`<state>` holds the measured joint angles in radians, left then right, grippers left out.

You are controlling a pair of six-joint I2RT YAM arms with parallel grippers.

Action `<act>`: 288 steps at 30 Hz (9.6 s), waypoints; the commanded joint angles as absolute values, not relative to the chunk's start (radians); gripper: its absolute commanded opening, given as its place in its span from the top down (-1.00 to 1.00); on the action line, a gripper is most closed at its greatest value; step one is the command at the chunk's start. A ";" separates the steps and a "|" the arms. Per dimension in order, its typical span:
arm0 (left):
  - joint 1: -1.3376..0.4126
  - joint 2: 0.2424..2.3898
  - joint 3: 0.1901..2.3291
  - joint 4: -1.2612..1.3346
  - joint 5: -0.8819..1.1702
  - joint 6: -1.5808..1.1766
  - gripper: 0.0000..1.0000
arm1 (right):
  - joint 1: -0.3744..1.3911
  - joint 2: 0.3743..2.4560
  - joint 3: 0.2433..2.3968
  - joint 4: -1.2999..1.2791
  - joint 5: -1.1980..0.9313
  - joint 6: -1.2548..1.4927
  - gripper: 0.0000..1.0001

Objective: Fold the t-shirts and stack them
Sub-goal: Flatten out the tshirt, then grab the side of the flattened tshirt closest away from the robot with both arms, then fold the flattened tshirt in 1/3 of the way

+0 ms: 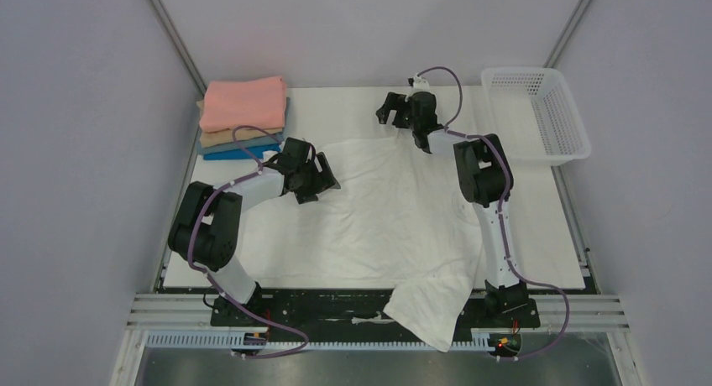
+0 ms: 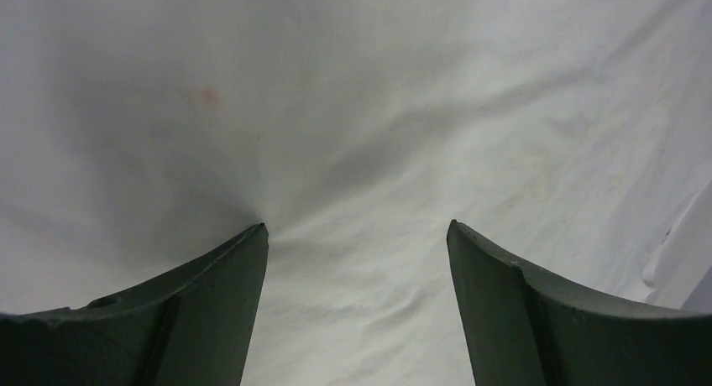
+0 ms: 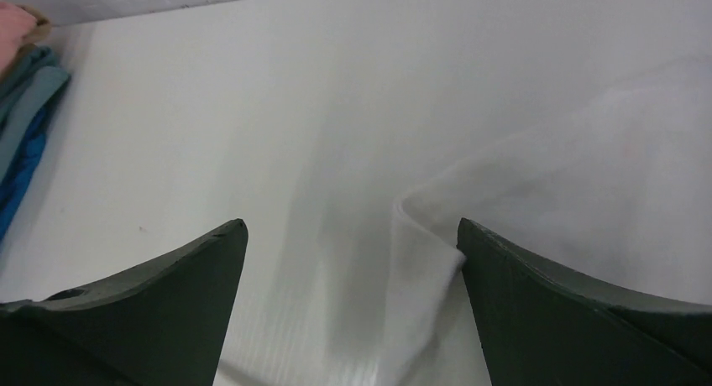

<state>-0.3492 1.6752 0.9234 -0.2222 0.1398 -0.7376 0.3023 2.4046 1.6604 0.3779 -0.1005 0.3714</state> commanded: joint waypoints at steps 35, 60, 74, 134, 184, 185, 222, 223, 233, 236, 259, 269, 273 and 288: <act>-0.348 1.491 0.831 -0.301 0.065 -0.714 -0.71 | 0.395 1.679 0.845 0.086 0.191 0.248 -0.96; -0.338 1.909 1.096 -0.243 0.078 -0.737 -0.71 | 0.178 2.038 1.210 -0.044 0.147 0.174 -0.96; -0.356 1.559 1.011 -0.324 0.044 -0.735 -0.72 | 0.172 1.647 1.049 -0.065 0.078 0.164 -0.96; -0.206 1.001 0.382 -0.420 -0.213 -0.930 0.95 | 0.811 1.014 0.600 -0.853 0.130 0.358 -0.73; -0.253 0.289 0.370 -0.972 -0.117 -1.242 0.96 | 1.045 0.870 0.568 -1.056 -0.109 0.336 0.99; -0.255 0.278 0.370 -0.974 -0.119 -1.248 0.95 | 1.046 0.855 0.565 -1.055 -0.111 0.339 0.98; -0.146 0.961 0.603 -0.350 -0.255 -1.083 0.96 | 0.596 1.086 0.885 -0.479 0.412 -0.034 1.00; -0.144 0.977 0.607 -0.340 -0.245 -1.077 0.95 | 0.592 1.102 0.890 -0.465 0.421 -0.062 1.00; -0.118 1.068 0.622 -0.267 -0.265 -1.067 0.95 | 0.525 1.300 1.035 -0.431 0.396 -0.161 1.00; -0.108 1.103 0.637 -0.255 -0.269 -1.054 0.95 | 0.501 1.354 1.063 -0.426 0.391 -0.172 1.00; -0.051 1.274 0.854 -0.387 -0.270 -0.905 -0.60 | 0.365 2.028 1.692 -0.451 0.560 -0.258 -0.58; -0.127 1.348 0.769 -0.169 0.121 -0.870 -0.64 | 0.367 1.487 0.958 -0.138 0.057 0.049 -0.96; -0.154 1.506 0.781 -0.082 0.218 -0.876 -0.65 | 0.374 1.445 0.750 0.106 -0.162 0.140 -0.96; -0.177 1.435 0.548 -0.116 0.226 -0.905 -0.69 | 0.377 1.283 0.374 0.073 -0.106 0.344 -0.96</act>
<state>-0.1646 1.5227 0.6716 0.0132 0.2394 -0.9081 0.3740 1.4029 0.5114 0.1680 -0.1238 0.2493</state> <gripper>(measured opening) 0.835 0.979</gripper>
